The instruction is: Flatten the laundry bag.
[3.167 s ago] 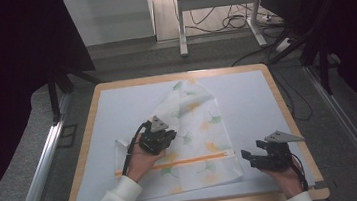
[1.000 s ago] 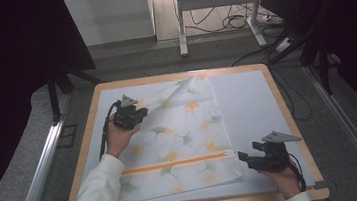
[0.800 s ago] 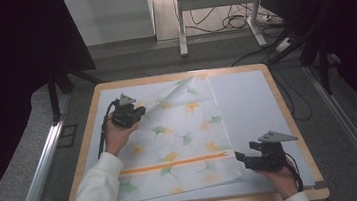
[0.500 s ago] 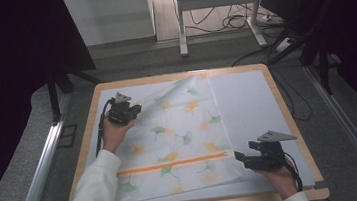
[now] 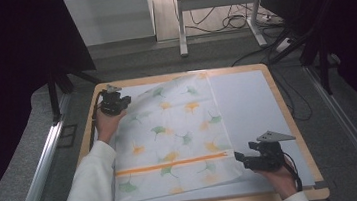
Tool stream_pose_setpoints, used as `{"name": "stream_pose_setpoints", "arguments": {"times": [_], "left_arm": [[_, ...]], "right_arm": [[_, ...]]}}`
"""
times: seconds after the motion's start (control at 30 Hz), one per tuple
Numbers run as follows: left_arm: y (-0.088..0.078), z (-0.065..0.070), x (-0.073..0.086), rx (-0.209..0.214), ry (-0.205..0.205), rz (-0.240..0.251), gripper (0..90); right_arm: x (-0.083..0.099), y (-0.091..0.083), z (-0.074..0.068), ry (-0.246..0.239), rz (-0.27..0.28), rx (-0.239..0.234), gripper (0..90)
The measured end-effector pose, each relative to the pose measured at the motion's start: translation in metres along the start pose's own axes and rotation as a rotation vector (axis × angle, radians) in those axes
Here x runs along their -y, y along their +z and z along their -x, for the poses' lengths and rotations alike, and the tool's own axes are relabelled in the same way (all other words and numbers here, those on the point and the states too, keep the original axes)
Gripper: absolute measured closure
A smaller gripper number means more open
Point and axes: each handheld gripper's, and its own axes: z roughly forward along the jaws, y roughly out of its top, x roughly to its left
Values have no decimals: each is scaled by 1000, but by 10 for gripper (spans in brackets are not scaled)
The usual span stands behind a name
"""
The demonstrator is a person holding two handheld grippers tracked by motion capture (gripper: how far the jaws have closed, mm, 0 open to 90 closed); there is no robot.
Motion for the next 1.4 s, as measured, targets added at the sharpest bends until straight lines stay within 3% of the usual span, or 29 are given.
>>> {"name": "stream_pose_setpoints", "arguments": {"times": [0.1,0.17,0.2,0.27,0.37,0.43,0.53,0.63,0.9,1.13,1.23,1.37,1.4], "left_arm": [[3,-7,-2,-30,3,7,839],[7,-11,-3,-86,9,20,806],[9,-14,-4,-111,-7,22,760],[10,-19,-8,-106,-38,26,646],[1,-24,-15,-85,-79,76,515],[-7,-23,-17,-79,-69,90,479],[-18,-19,-15,-28,-41,85,466],[-28,-10,-8,49,-25,55,462],[-49,21,15,162,29,21,498],[-60,54,23,195,73,4,447],[-67,67,27,204,89,7,439],[-76,81,30,200,150,-2,445],[-78,83,30,207,150,-2,442]], "right_arm": [[0,0,0,-4,-3,2,272],[0,0,-1,-4,-6,5,272],[1,0,-1,-4,-5,6,272],[1,0,-1,-6,-4,9,272],[1,-1,-1,-10,-3,10,272],[1,-1,0,-5,-3,11,272],[1,-1,1,-5,-3,11,272],[1,-2,0,-8,-1,8,272],[-1,1,-5,-22,-4,-8,272],[-2,-1,-3,-36,3,-21,317],[-2,-4,-1,-40,4,-44,406],[-2,-3,1,-46,0,-92,541],[-3,-3,1,-53,-8,-96,582]]}}
